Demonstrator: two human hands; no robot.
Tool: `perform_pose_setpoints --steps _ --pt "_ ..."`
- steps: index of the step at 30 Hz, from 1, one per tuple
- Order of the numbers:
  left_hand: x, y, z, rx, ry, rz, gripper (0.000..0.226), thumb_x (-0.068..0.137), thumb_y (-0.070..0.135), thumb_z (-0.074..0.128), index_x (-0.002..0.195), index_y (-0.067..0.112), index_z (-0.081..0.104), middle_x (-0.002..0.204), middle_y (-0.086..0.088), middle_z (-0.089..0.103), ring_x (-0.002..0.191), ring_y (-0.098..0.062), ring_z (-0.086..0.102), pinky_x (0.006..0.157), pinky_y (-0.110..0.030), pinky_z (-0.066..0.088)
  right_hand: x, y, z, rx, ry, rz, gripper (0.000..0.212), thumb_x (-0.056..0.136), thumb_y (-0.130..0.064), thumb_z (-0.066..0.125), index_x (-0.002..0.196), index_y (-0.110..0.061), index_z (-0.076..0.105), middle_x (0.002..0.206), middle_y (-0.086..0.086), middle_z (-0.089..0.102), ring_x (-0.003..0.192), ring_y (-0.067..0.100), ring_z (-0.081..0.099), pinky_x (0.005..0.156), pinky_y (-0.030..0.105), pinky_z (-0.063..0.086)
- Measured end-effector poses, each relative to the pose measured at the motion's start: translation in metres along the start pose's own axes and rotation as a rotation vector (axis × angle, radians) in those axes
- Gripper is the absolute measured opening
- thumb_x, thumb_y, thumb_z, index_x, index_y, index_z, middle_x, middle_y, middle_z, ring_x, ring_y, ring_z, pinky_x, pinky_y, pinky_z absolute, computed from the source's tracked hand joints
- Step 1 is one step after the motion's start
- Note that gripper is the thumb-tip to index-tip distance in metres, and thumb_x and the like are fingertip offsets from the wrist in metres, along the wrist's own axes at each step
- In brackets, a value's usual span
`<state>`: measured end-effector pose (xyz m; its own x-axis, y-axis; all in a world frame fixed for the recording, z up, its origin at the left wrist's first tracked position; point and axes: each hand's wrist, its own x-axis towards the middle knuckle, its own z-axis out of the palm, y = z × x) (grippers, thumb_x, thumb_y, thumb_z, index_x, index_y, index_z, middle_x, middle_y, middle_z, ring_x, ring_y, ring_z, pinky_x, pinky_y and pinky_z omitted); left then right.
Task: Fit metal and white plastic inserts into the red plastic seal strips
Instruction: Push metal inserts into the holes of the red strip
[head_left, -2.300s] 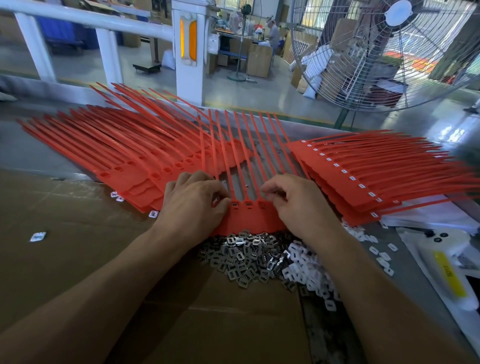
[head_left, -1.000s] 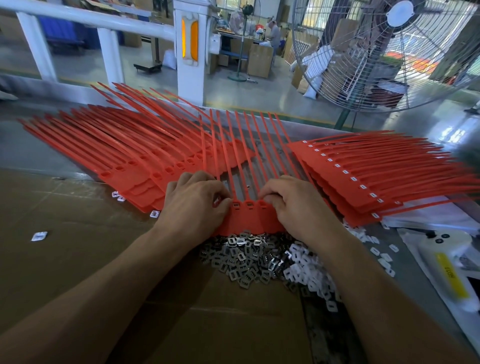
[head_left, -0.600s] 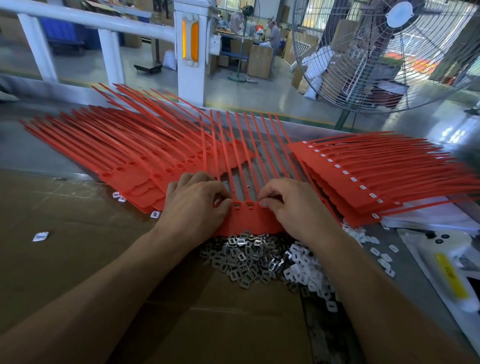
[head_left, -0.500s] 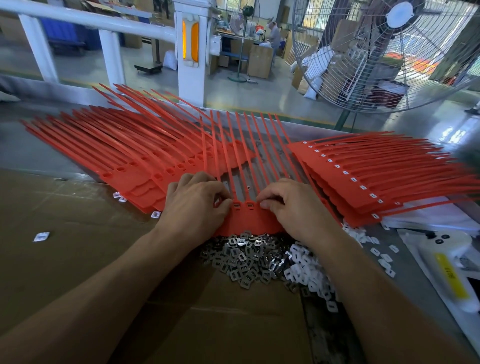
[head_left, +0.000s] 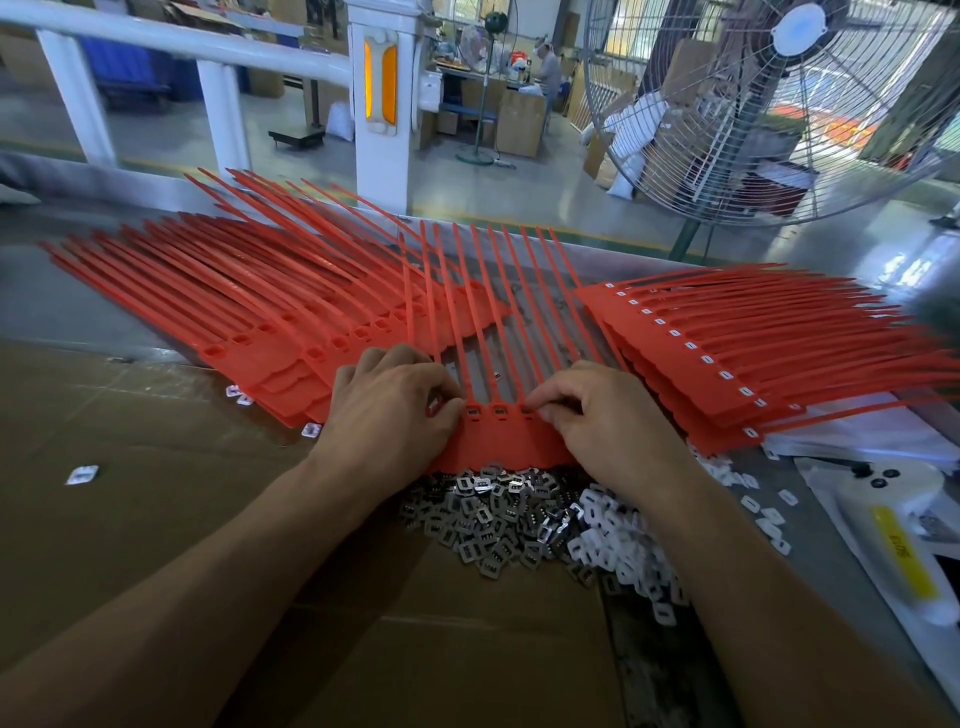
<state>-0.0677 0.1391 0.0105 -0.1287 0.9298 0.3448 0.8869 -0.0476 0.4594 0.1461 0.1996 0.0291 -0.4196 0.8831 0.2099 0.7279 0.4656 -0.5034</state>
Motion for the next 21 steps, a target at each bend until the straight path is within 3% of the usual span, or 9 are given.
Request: perform_pose_setpoints --steps 4,8,12,16,21 --pt "0.000 0.000 0.000 -0.003 0.003 0.000 0.015 0.095 0.048 0.060 0.103 0.040 0.070 0.122 0.016 0.055 0.121 -0.012 0.039 0.094 -0.030 0.018 -0.002 -0.003 -0.002 -0.038 -0.017 -0.010 0.017 0.099 -0.018 0.067 0.108 -0.026 0.079 0.106 -0.012 0.064 0.105 0.008 0.060 0.099 0.032 0.051" --pt "0.000 0.001 0.000 -0.001 0.001 -0.006 0.016 0.095 0.047 0.060 0.104 0.040 0.071 0.123 0.016 0.054 0.122 -0.013 0.039 0.094 -0.030 0.019 -0.009 -0.007 -0.008 0.032 -0.011 -0.061 0.009 0.094 -0.025 0.074 0.099 -0.032 0.079 0.097 -0.017 0.066 0.096 0.001 0.062 0.090 0.028 0.051" --pt "0.000 0.001 0.000 0.014 0.007 -0.010 0.017 0.095 0.047 0.060 0.105 0.040 0.071 0.123 0.015 0.055 0.123 -0.015 0.040 0.094 -0.030 0.019 -0.016 -0.017 -0.014 0.119 -0.223 -0.166 0.002 0.088 -0.035 0.080 0.088 -0.035 0.078 0.092 -0.019 0.068 0.089 0.000 0.065 0.079 0.024 0.050" --pt "0.001 0.001 0.001 0.014 0.018 -0.017 0.016 0.093 0.047 0.062 0.102 0.040 0.072 0.121 0.016 0.056 0.121 -0.015 0.041 0.093 -0.030 0.019 -0.019 -0.025 -0.012 0.088 -0.373 -0.242 0.009 0.085 -0.039 0.083 0.091 -0.034 0.078 0.093 -0.015 0.066 0.087 0.001 0.064 0.076 0.020 0.049" --pt "0.001 0.001 0.002 0.014 0.022 -0.013 0.014 0.093 0.047 0.062 0.101 0.041 0.071 0.120 0.016 0.056 0.121 -0.015 0.041 0.093 -0.031 0.021 -0.020 -0.030 -0.004 0.041 -0.332 -0.254 0.016 0.081 -0.042 0.085 0.088 -0.032 0.075 0.086 -0.018 0.061 0.083 -0.001 0.061 0.069 0.014 0.043"
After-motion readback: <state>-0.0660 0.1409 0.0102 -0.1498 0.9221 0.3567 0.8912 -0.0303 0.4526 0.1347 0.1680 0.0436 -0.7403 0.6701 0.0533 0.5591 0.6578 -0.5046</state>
